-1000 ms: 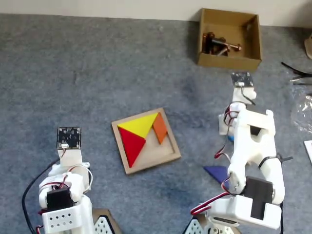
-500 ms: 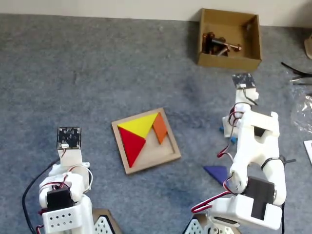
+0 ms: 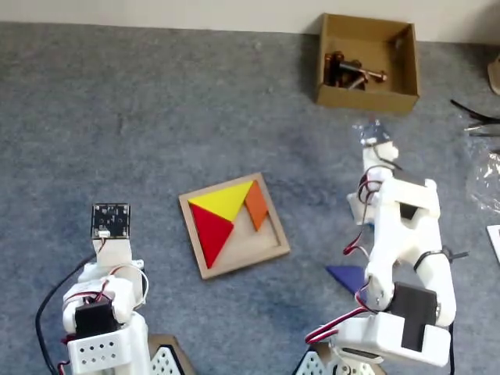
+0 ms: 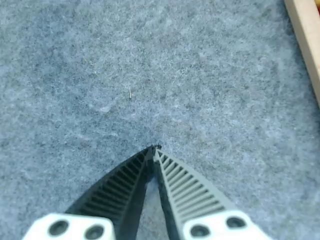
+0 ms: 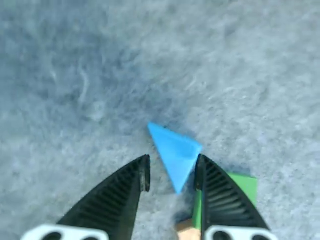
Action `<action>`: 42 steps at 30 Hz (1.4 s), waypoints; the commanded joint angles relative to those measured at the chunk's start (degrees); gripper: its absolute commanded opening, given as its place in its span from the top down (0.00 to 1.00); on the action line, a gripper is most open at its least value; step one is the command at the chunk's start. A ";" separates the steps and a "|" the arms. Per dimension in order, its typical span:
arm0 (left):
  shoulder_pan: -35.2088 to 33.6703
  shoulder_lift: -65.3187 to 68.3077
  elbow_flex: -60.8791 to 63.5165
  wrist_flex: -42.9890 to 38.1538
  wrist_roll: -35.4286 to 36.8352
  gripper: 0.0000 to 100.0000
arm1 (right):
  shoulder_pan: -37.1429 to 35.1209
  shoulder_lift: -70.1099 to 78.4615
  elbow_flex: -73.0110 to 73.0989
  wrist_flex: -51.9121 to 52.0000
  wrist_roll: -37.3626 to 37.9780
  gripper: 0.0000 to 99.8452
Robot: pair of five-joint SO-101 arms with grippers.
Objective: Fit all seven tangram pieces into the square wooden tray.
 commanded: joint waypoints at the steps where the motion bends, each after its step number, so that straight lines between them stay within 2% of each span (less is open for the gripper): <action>1: -0.75 -0.40 1.10 0.26 0.53 0.99 | -1.10 -0.40 1.71 -3.47 3.43 0.85; 7: -0.75 -0.40 1.10 0.26 0.53 0.99 | -1.27 -0.40 3.91 -3.56 4.40 0.85; 12: -0.75 -0.40 1.10 0.26 0.53 0.99 | -5.23 -0.04 4.00 -3.56 4.48 0.85; 19: -0.75 -0.40 1.10 0.26 0.53 0.99 | -9.63 7.87 3.38 -3.56 4.04 0.85; 30: -0.75 -0.40 1.10 0.26 0.53 0.99 | -10.68 9.27 2.07 -3.21 3.96 0.85; 42: -0.75 -0.40 1.10 0.26 0.53 0.99 | -18.33 9.27 2.07 -3.21 3.96 0.85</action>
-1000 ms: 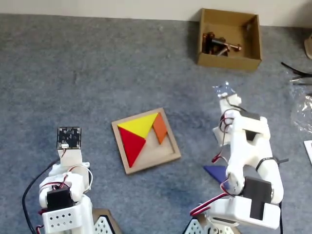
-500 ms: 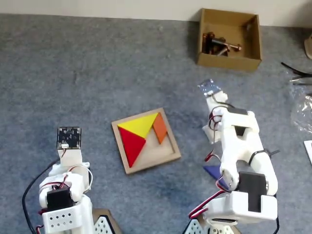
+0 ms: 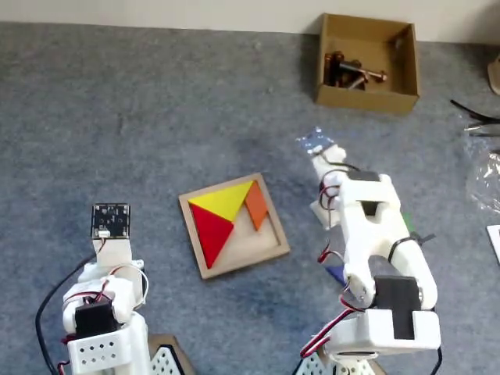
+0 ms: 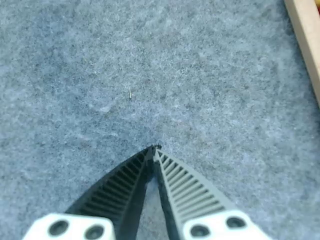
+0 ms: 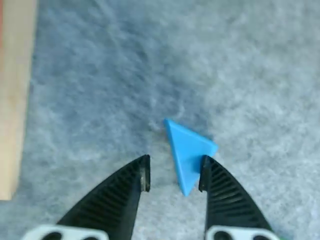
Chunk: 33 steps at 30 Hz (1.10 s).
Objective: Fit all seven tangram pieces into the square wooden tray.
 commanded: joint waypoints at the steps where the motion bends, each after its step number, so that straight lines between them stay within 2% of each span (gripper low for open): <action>1: -0.75 -0.40 1.10 0.26 0.53 0.99 | -3.56 2.24 0.22 -0.22 0.26 0.85; 7: -0.75 -0.40 1.10 0.26 0.53 0.99 | -4.18 2.15 0.31 -0.22 0.09 0.85; 13: -0.75 -0.40 1.10 0.26 0.53 0.99 | -3.82 -3.21 0.04 -0.13 -9.58 0.85; 19: -0.75 -0.40 1.10 0.26 0.53 0.99 | -5.05 -9.27 0.31 -0.31 -12.13 0.85; 33: -0.75 -0.40 1.10 0.26 0.53 0.99 | -5.41 7.25 -3.56 -1.10 -11.96 0.85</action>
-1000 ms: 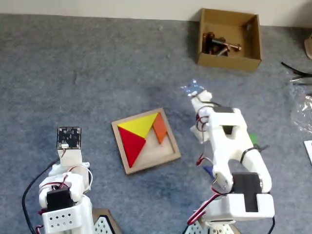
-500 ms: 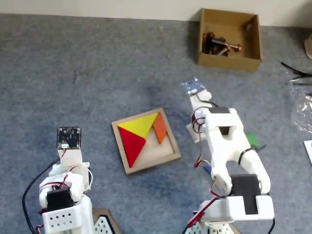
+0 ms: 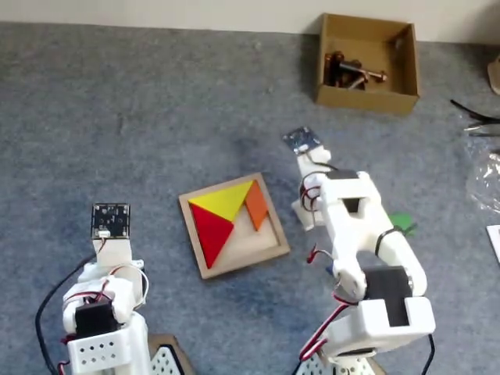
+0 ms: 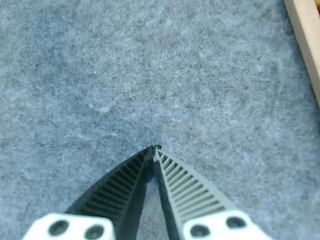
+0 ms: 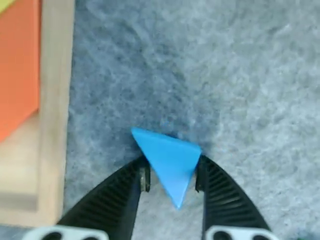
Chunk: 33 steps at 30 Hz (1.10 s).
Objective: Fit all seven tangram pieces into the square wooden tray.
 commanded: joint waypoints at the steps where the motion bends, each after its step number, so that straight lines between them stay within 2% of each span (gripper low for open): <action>1: -0.75 -0.31 1.10 0.26 0.53 0.99 | -0.57 2.59 -1.27 -1.45 -0.26 0.85; 13: -0.75 -0.31 1.10 0.26 0.53 0.99 | 1.27 2.15 -2.24 -1.45 -0.53 0.86; 20: -0.75 -0.31 1.10 0.26 0.53 0.99 | 1.36 -7.78 -1.01 -1.54 -0.62 0.86; 27: -0.75 -0.31 1.10 0.26 0.53 0.99 | 1.10 -11.56 2.15 -1.71 -0.62 0.99; 33: -0.75 -0.31 1.10 0.26 0.53 0.99 | 1.27 -12.09 2.68 -1.45 -0.53 1.00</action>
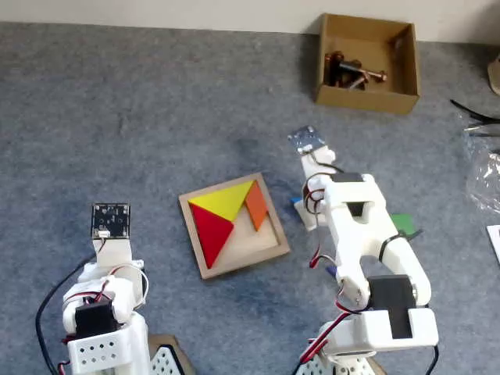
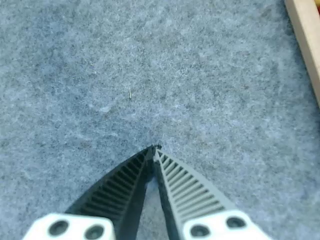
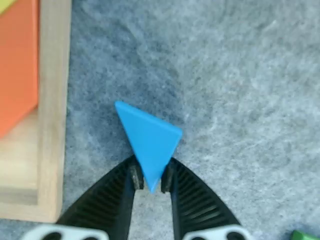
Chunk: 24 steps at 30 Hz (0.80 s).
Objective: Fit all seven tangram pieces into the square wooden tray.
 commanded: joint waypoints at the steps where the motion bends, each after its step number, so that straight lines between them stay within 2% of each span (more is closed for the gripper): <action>1: -0.75 -0.31 1.10 0.26 0.53 0.99 | 0.57 -3.82 -0.31 -0.84 -0.53 1.00; 8: -0.75 -0.31 1.10 0.26 0.53 0.99 | 0.31 -4.62 -1.89 5.76 -0.53 1.00; 18: -0.75 -0.31 1.10 0.26 0.53 0.99 | 0.31 -15.08 -3.03 6.11 -0.62 0.99; 21: -0.75 -0.31 1.10 0.26 0.53 0.99 | 0.31 -17.01 -3.03 6.11 -2.46 0.96; 24: -0.75 -0.31 1.10 0.26 0.53 0.99 | 0.04 -17.45 -3.12 5.85 -5.45 0.88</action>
